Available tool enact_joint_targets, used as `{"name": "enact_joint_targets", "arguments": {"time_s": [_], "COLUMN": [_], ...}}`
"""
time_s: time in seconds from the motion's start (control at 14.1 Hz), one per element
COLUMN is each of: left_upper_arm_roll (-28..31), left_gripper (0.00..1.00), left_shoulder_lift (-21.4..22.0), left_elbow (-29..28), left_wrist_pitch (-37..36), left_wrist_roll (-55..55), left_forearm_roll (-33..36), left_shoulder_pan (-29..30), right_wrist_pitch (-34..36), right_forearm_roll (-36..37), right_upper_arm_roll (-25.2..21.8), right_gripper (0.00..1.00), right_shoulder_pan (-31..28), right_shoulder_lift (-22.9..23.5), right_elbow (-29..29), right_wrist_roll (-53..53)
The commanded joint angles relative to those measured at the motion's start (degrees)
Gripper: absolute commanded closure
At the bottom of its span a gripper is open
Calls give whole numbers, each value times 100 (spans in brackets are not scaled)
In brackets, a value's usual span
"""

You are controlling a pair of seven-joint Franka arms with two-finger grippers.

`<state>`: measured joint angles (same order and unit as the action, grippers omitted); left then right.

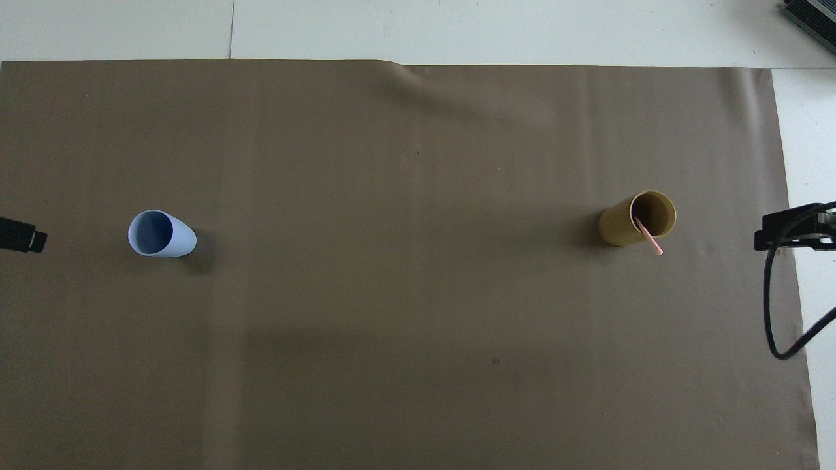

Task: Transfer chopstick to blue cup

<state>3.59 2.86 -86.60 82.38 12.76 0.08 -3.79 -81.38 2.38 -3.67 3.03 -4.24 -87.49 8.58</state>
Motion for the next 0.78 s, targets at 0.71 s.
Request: {"name": "enact_joint_targets", "arguments": {"time_s": [0.71], "left_upper_arm_roll": [-43], "left_gripper": [0], "left_shoulder_lift": [145], "left_elbow": [-190], "left_wrist_pitch": [102], "left_wrist_roll": [-55], "left_forearm_roll": [-52], "left_shoulder_pan": [-8], "right_wrist_pitch": [-97], "right_forearm_roll": [44], "right_upper_arm_roll": [42], "right_gripper": [0], "right_shoulder_pan": [-74], "right_shoulder_lift": [-148], "right_elbow": [-180], "right_wrist_roll": [-138]}}
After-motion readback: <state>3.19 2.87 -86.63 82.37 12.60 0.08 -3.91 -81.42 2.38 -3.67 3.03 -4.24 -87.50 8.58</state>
